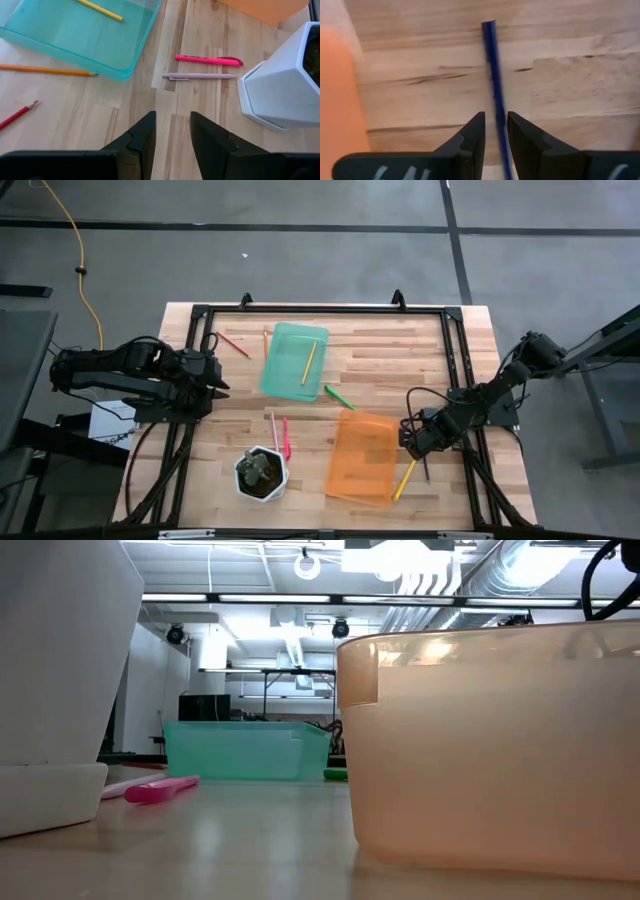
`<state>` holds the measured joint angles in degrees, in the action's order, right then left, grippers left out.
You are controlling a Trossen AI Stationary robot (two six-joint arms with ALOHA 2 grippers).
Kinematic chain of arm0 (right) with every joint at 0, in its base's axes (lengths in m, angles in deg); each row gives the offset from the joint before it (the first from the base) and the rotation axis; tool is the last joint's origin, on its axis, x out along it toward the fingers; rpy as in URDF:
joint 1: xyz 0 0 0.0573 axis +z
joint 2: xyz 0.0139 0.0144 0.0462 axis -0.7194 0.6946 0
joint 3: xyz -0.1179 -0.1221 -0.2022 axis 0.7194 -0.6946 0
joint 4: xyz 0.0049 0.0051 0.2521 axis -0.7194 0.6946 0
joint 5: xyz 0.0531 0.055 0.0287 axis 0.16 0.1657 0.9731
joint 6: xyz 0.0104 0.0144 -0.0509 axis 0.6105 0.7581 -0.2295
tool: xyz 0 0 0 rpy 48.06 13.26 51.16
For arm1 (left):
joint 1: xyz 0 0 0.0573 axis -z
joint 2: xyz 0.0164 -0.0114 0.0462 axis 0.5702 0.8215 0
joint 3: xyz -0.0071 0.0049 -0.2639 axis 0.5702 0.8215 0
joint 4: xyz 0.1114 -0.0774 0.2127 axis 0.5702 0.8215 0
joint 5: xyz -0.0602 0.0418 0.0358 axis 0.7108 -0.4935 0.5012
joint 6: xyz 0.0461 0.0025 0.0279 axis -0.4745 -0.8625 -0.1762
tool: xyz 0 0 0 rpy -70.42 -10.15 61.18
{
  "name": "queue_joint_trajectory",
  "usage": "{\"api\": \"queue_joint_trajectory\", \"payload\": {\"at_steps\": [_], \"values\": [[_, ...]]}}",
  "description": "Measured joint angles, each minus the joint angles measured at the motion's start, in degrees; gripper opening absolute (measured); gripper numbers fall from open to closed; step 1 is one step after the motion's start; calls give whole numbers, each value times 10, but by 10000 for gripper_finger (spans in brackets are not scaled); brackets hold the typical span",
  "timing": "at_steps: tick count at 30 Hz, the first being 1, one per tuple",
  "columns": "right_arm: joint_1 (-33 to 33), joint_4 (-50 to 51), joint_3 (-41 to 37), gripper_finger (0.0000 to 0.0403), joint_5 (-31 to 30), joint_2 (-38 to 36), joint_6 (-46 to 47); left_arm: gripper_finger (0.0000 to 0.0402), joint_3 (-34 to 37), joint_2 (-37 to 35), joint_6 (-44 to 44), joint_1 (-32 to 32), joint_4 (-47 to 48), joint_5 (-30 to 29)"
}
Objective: Sort pens & pencils
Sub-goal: Put the blue pencil into the green bin
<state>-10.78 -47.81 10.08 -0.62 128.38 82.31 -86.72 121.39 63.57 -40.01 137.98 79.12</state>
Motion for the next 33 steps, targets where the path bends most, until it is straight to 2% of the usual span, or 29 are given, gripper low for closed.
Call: {"api": "queue_joint_trajectory", "payload": {"at_steps": [33], "values": [[-4,-12,1,71,-7,19,-2,108,0,0,0,0,0,0]]}}
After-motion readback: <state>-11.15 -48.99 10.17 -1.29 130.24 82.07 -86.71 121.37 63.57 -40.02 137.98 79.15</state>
